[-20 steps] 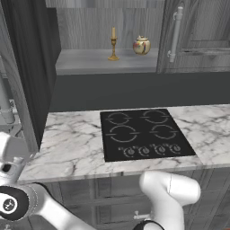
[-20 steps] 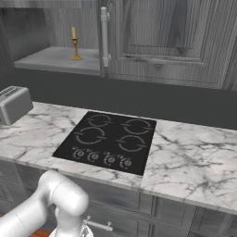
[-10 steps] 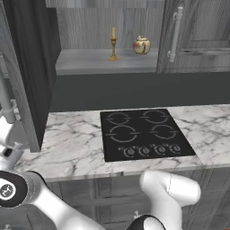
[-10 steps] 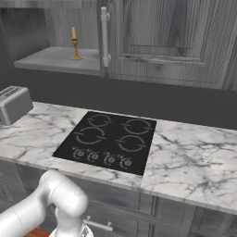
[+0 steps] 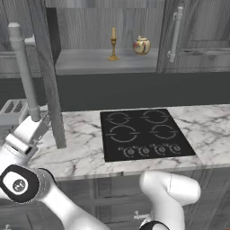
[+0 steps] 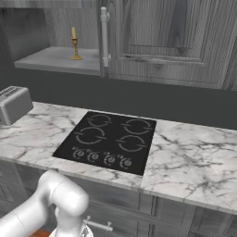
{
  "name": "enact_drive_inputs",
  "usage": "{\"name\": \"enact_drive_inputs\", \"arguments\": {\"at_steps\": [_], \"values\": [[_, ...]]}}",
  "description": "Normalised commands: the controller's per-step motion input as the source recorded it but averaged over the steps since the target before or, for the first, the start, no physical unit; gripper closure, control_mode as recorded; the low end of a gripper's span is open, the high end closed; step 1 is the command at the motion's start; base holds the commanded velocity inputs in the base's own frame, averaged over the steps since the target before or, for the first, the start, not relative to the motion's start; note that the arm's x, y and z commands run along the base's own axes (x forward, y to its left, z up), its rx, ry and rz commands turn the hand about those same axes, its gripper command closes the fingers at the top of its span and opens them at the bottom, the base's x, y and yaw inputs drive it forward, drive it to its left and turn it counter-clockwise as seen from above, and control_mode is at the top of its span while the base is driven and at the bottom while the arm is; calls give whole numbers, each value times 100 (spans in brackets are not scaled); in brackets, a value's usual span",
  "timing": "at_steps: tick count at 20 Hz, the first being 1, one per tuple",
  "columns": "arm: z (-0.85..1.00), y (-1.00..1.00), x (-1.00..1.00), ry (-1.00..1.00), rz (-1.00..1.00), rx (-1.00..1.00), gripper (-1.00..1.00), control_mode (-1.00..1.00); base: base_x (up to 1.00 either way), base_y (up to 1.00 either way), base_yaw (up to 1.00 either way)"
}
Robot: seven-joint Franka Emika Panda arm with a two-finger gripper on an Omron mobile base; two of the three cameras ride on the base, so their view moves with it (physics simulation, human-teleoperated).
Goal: Pick the candle and candle from the dining table and place them in the open cabinet. Close the cabinet after placing the objects.
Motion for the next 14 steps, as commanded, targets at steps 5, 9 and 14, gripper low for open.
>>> {"name": "enact_drive_inputs", "arguments": {"at_steps": [5,9,14], "values": [[25,-96,0,-13,18,26,-100,-100,0,0,0],[30,-97,0,-13,21,26,-100,-100,0,0,0],[28,-93,1,-10,23,26,-100,-100,0,0,0]]}}
